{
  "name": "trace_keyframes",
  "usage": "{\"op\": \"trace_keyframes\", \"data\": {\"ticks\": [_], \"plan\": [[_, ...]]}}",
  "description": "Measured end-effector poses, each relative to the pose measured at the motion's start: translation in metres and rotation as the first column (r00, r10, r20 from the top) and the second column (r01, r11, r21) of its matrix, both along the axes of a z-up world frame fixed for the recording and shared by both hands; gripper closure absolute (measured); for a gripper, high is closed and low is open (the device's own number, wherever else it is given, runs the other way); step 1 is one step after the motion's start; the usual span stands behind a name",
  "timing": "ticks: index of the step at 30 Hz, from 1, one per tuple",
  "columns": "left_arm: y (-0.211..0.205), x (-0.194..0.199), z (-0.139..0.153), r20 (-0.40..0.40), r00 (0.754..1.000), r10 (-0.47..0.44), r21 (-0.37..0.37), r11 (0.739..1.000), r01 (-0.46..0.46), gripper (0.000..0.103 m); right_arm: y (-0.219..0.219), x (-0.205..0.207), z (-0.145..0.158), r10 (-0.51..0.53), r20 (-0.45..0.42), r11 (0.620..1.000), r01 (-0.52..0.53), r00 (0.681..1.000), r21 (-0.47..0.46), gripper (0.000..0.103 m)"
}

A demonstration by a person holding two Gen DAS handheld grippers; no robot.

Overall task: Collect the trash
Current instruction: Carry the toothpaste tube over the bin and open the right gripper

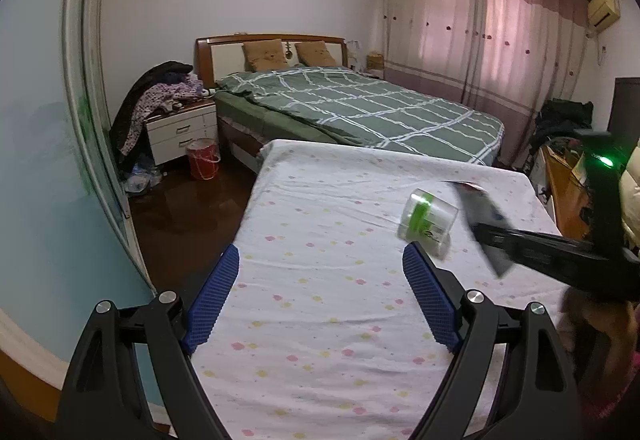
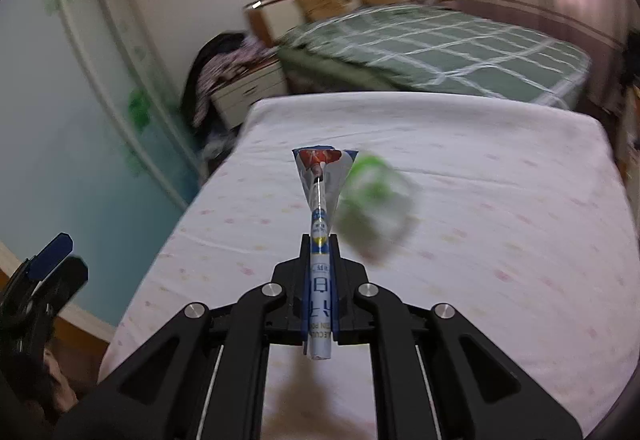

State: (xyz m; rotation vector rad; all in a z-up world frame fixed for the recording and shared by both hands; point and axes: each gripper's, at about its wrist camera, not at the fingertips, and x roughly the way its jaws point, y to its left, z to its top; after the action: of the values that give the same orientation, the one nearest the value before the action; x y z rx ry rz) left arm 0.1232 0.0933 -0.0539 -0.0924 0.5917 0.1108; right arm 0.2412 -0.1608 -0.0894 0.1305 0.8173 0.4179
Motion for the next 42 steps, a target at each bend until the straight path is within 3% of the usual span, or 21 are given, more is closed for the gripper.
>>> {"op": "trace_keyframes", "data": {"ticks": [4, 8, 16, 23, 28, 30, 32, 42], "plan": [[-0.015, 0.008, -0.004, -0.009, 0.999, -0.036, 0.007, 0.999, 0.036, 0.02, -0.067, -0.015, -0.009, -0.197, 0.006, 0.98, 0.197, 0.98, -0.019, 0.096], [-0.031, 0.017, -0.007, -0.02, 0.997, -0.073, 0.011, 0.997, 0.073, 0.02, -0.138, -0.033, -0.02, -0.385, 0.005, 0.922, 0.385, 0.923, -0.033, 0.096], [-0.076, 0.036, -0.013, -0.044, 0.985, -0.169, 0.029, 0.985, 0.171, 0.02, -0.26, -0.07, -0.043, -0.698, 0.002, 0.713, 0.696, 0.716, -0.084, 0.096], [-0.1, 0.047, -0.016, -0.064, 0.974, -0.218, 0.046, 0.974, 0.221, 0.019, -0.313, -0.087, -0.059, -0.821, 0.009, 0.564, 0.812, 0.571, -0.15, 0.093], [-0.111, 0.055, -0.019, -0.085, 0.966, -0.245, 0.055, 0.967, 0.25, 0.019, -0.321, -0.09, -0.064, -0.842, -0.005, 0.534, 0.832, 0.54, -0.147, 0.082], [-0.116, 0.059, -0.02, -0.092, 0.962, -0.258, 0.062, 0.963, 0.264, 0.019, -0.324, -0.094, -0.064, -0.847, 0.001, 0.527, 0.838, 0.532, -0.143, 0.056], [-0.12, 0.06, -0.02, -0.098, 0.958, -0.27, 0.064, 0.959, 0.277, 0.019, -0.321, -0.096, -0.062, -0.848, 0.021, 0.522, 0.84, 0.53, -0.145, 0.048], [-0.139, 0.088, -0.035, -0.152, 0.928, -0.341, 0.099, 0.929, 0.357, 0.019, -0.316, -0.089, -0.059, -0.839, 0.034, 0.531, 0.832, 0.543, -0.16, 0.037]]}}
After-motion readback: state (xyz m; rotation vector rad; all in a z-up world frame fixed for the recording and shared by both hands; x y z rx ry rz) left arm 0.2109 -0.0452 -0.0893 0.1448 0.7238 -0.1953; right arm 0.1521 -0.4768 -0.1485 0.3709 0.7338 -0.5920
